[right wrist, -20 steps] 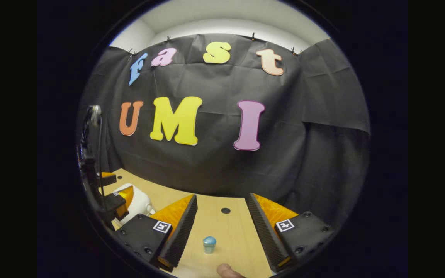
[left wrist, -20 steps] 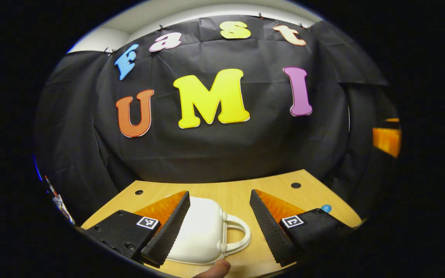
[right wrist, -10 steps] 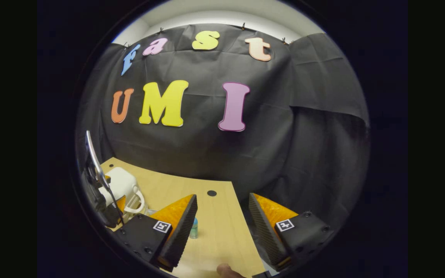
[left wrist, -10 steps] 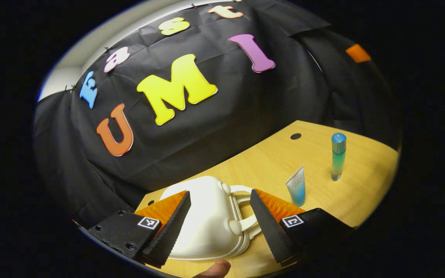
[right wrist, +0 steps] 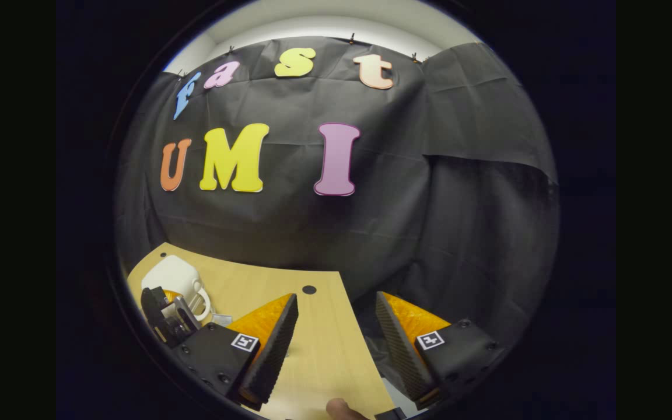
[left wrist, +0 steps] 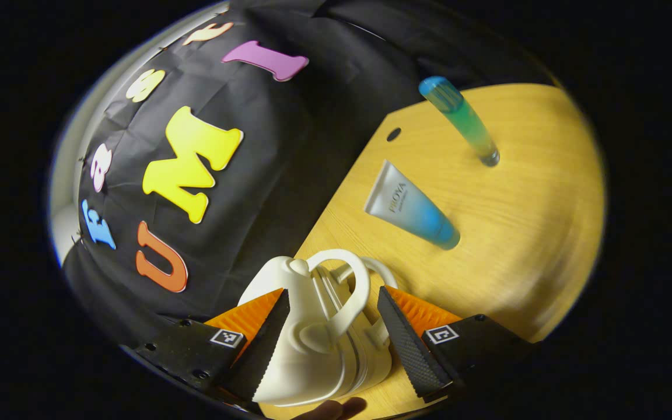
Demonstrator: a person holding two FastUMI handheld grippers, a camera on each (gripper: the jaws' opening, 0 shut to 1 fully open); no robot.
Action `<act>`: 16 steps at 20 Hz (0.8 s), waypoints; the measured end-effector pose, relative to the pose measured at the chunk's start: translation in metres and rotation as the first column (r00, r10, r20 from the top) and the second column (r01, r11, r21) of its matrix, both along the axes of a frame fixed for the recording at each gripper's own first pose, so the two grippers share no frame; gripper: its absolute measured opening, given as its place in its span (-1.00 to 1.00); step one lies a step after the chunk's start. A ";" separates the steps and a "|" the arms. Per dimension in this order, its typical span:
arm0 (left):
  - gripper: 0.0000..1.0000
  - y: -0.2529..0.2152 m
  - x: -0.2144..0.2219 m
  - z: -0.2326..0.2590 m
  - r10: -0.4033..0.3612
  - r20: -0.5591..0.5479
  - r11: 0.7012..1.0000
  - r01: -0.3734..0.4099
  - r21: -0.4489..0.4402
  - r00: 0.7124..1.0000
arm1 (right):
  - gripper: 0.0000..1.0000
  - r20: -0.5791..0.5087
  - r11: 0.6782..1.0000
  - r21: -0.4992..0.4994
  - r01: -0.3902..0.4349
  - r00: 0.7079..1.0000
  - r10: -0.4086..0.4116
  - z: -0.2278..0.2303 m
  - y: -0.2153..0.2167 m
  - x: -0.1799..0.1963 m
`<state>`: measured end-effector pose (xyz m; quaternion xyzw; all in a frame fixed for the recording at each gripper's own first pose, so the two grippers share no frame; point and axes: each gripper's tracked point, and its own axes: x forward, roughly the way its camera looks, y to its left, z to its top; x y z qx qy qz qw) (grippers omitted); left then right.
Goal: First open the suitcase, pack the skin care products into it, and then close the suitcase.
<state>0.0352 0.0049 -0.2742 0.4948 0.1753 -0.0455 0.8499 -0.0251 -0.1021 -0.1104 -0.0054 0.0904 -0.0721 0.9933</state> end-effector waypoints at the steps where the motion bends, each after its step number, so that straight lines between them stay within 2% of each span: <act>1: 0.93 0.001 0.000 -0.009 0.006 -0.032 0.999 -0.005 0.035 0.999 | 0.59 -0.008 1.000 0.008 0.009 1.000 -0.009 -0.001 -0.004 0.000; 3: 0.90 0.008 0.004 -0.010 0.029 -0.031 0.993 -0.025 0.115 0.999 | 0.59 -0.014 1.000 0.017 0.022 1.000 -0.021 -0.001 -0.011 -0.003; 5: 0.70 0.014 0.012 -0.005 0.039 -0.016 0.978 -0.035 0.205 0.999 | 0.56 -0.012 1.000 0.017 0.023 1.000 -0.023 0.000 -0.014 -0.006; 6: 0.24 0.015 0.016 -0.008 0.045 -0.028 0.974 -0.038 0.224 0.999 | 0.56 -0.011 1.000 0.012 0.024 1.000 -0.024 0.000 -0.015 -0.007; 7: 0.12 0.019 0.014 -0.018 0.064 -0.056 0.970 -0.049 0.237 0.996 | 0.56 -0.013 1.000 0.007 0.024 1.000 -0.024 -0.001 -0.016 -0.009; 8: -0.16 0.020 0.013 -0.016 0.066 -0.047 0.962 -0.051 0.270 0.997 | 0.56 -0.018 1.000 0.005 0.023 1.000 -0.023 -0.003 -0.016 -0.011; 9: -0.19 0.018 0.016 -0.013 0.055 -0.041 0.954 -0.040 0.296 0.998 | 0.56 -0.020 1.000 0.004 0.023 1.000 -0.023 -0.003 -0.016 -0.013; 10: -0.37 0.016 0.017 -0.011 0.046 -0.044 0.952 -0.031 0.304 0.998 | 0.56 -0.021 1.000 0.004 0.021 1.000 -0.021 -0.003 -0.016 -0.014; 13: -0.63 0.017 0.016 -0.005 0.041 -0.018 0.949 -0.034 0.314 0.999 | 0.59 -0.022 1.000 -0.004 0.012 1.000 -0.012 -0.002 -0.012 -0.018; 14: -0.77 0.016 0.016 -0.003 0.036 -0.014 0.952 -0.030 0.305 0.999 | 0.56 -0.022 1.000 -0.009 0.009 1.000 -0.009 -0.002 -0.012 -0.019; 16: -0.88 0.018 0.015 -0.001 0.042 -0.020 0.963 -0.035 0.268 0.999 | 0.59 -0.020 1.000 -0.012 0.000 1.000 0.000 0.000 -0.009 -0.019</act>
